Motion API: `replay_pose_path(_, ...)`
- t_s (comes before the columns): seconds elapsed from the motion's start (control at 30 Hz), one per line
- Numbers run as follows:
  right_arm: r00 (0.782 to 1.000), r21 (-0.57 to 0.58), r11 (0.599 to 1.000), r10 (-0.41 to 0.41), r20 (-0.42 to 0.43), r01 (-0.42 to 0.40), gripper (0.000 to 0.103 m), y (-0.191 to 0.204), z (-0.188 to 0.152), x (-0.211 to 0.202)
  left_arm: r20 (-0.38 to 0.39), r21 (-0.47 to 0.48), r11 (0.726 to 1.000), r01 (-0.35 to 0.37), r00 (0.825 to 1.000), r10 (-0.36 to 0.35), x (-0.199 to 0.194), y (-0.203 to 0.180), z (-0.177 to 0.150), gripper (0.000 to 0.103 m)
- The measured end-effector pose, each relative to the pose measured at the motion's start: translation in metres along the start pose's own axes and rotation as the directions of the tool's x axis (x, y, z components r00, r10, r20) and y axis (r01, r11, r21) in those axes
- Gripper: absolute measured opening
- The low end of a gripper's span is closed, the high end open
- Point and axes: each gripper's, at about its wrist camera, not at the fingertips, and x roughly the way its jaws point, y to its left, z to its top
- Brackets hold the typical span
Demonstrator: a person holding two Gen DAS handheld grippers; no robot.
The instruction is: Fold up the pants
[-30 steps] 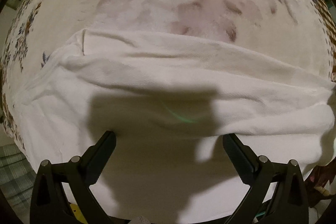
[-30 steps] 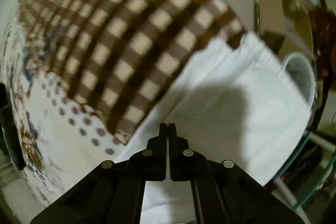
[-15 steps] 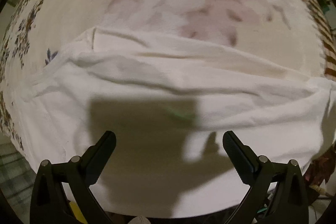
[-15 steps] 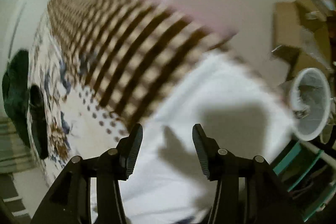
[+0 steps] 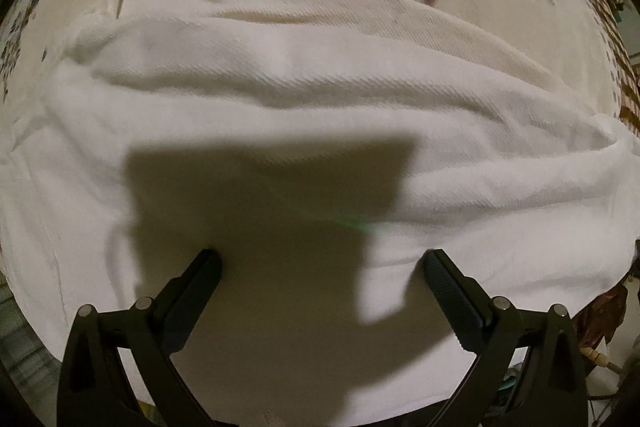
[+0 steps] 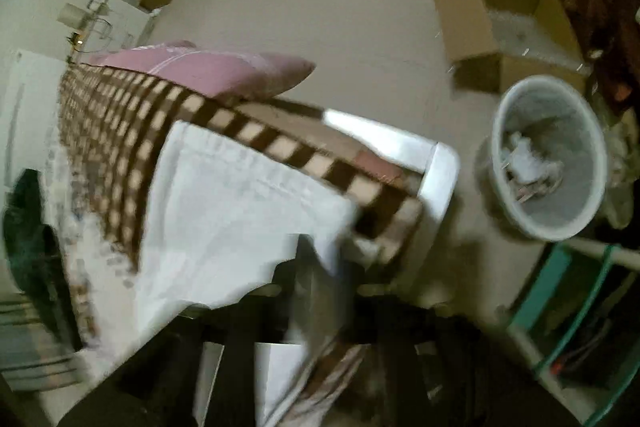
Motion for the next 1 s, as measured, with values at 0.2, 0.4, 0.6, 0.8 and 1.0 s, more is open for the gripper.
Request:
replay_pose_path(0.2,0.998,0.026,0.999,0.047,-0.034,-0.046,0.023,-0.012,0.002,0.005,-0.009,0.011,1.0,0.007,1.0,-0.007,0.007,0.017,0.024,0.103)
replay_pose_path(0.4,0.975,0.047,0.979,0.204,-0.09,-0.201,0.055,-0.032,-0.018,0.01,-0.052,-0.005,1.0,0.01,0.999,-0.01,0.008,0.018,0.04,0.103)
replay_pose_path(0.6,0.956,0.036,0.957,0.291,-0.045,-0.289,0.062,-0.029,-0.033,0.03,-0.07,-0.024,1.0,0.011,0.997,-0.013,0.001,0.022,0.039,0.103)
replay_pose_path(0.8,0.885,0.05,0.884,0.466,-0.014,-0.465,0.059,-0.031,-0.037,0.034,-0.071,-0.025,1.0,0.01,0.997,-0.012,0.0,0.024,0.043,0.103)
replay_pose_path(1.0,0.779,0.139,0.771,0.628,0.005,-0.622,0.059,-0.038,-0.024,0.05,-0.078,-0.027,1.0,0.011,0.997,-0.013,0.008,0.02,0.043,0.103)
